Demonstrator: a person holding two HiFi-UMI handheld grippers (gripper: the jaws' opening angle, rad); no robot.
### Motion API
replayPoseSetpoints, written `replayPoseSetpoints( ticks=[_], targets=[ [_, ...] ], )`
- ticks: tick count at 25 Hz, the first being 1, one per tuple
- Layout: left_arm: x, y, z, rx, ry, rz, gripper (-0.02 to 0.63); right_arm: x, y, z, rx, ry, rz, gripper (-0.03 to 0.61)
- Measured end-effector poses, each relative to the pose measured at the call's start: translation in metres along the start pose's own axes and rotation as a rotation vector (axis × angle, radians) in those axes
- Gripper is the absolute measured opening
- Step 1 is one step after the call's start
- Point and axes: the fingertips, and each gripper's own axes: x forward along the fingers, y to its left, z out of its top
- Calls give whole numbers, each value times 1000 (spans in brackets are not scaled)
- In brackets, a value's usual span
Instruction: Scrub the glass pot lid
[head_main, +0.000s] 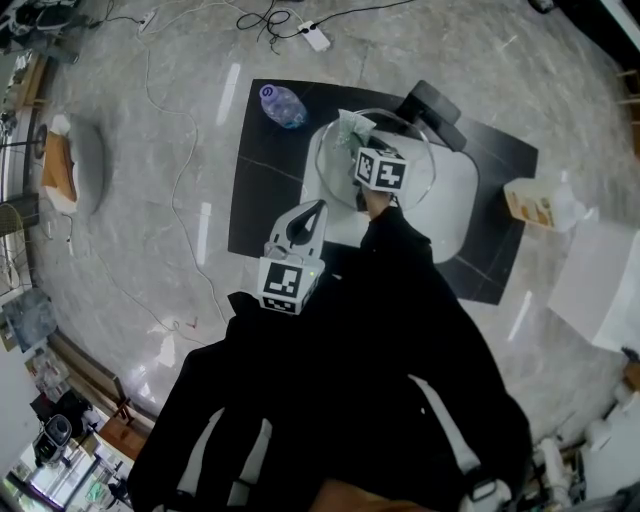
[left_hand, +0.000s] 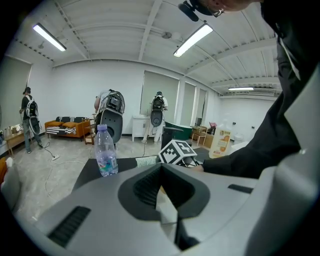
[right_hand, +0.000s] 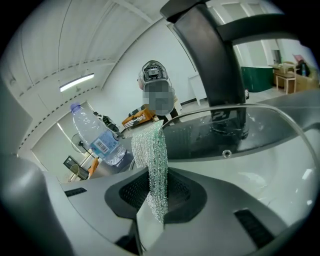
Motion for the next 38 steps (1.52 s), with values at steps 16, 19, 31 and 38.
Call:
replayPoseSetpoints(
  ticks=[16, 19, 31, 38],
  targets=[
    [4, -5, 4, 19, -3, -16, -5, -12, -28, 8, 35, -19, -42, 66],
    [4, -7, 4, 20, -3, -19, -5, -17, -35, 9, 39, -24, -51, 66],
    [2, -8, 7, 24, -12, -27, -6, -30, -51, 9, 76, -32, -71, 66],
    [4, -8, 5, 28, -13, -29, -6, -34, -63, 6, 114, -36, -88, 66]
  ],
)
